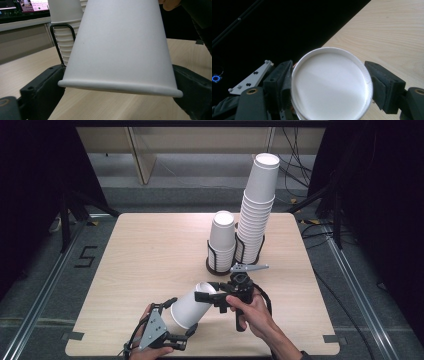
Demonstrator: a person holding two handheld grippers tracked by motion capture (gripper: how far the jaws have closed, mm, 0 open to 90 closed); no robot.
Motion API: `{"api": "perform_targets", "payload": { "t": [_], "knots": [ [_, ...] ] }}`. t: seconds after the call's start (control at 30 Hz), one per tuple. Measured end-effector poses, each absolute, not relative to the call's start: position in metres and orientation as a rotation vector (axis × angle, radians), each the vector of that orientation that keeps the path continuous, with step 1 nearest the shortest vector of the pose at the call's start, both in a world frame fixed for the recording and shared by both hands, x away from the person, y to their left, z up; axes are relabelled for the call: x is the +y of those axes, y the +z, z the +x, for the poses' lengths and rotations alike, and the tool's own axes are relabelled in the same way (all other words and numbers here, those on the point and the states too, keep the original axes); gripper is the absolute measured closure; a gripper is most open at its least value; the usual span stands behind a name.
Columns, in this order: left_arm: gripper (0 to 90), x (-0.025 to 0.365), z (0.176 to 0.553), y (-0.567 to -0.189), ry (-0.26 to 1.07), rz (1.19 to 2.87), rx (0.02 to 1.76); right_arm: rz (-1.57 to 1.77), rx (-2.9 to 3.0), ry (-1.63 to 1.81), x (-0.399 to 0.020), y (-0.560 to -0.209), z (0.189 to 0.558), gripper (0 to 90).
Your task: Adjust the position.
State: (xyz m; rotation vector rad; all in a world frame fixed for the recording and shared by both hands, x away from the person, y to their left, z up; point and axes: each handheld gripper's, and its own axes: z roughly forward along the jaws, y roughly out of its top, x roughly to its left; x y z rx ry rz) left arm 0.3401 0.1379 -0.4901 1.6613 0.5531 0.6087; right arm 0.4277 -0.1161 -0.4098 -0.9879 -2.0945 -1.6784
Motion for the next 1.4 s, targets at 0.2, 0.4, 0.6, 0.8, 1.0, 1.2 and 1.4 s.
{"api": "perform_targets", "payload": {
  "t": [0.2, 0.4, 0.6, 0.8, 1.0, 1.2, 1.4],
  "knots": [
    [12.2, 0.139, 0.341, -0.488, 0.605, 1.683, 0.557, -0.993, -2.091, -1.680, -0.117, -0.411, 0.429, 25.5],
    [14.6, 0.140, 0.340, -0.486, 0.607, 1.690, 0.545, -0.967, -2.128, -1.664, -0.119, -0.407, 0.429, 23.1],
    [15.8, 0.138, 0.340, -0.487, 0.616, 1.700, 0.528, -0.935, -2.220, -1.655, -0.121, -0.397, 0.429, 16.3],
    [16.4, 0.138, 0.339, -0.485, 0.625, 1.710, 0.525, -0.921, -2.271, -1.629, -0.121, -0.391, 0.430, 15.6],
    [16.5, 0.140, 0.340, -0.484, 0.624, 1.722, 0.536, -0.869, -2.404, -1.642, -0.127, -0.381, 0.428, 15.7],
    [16.5, 0.144, 0.342, -0.480, 0.596, 1.765, 0.527, -0.744, -2.579, -1.585, -0.127, -0.375, 0.424, 15.9],
    [16.5, 0.146, 0.343, -0.480, 0.539, 1.812, 0.506, -0.544, -2.791, -1.473, -0.126, -0.368, 0.417, 16.2]
  ]
}}
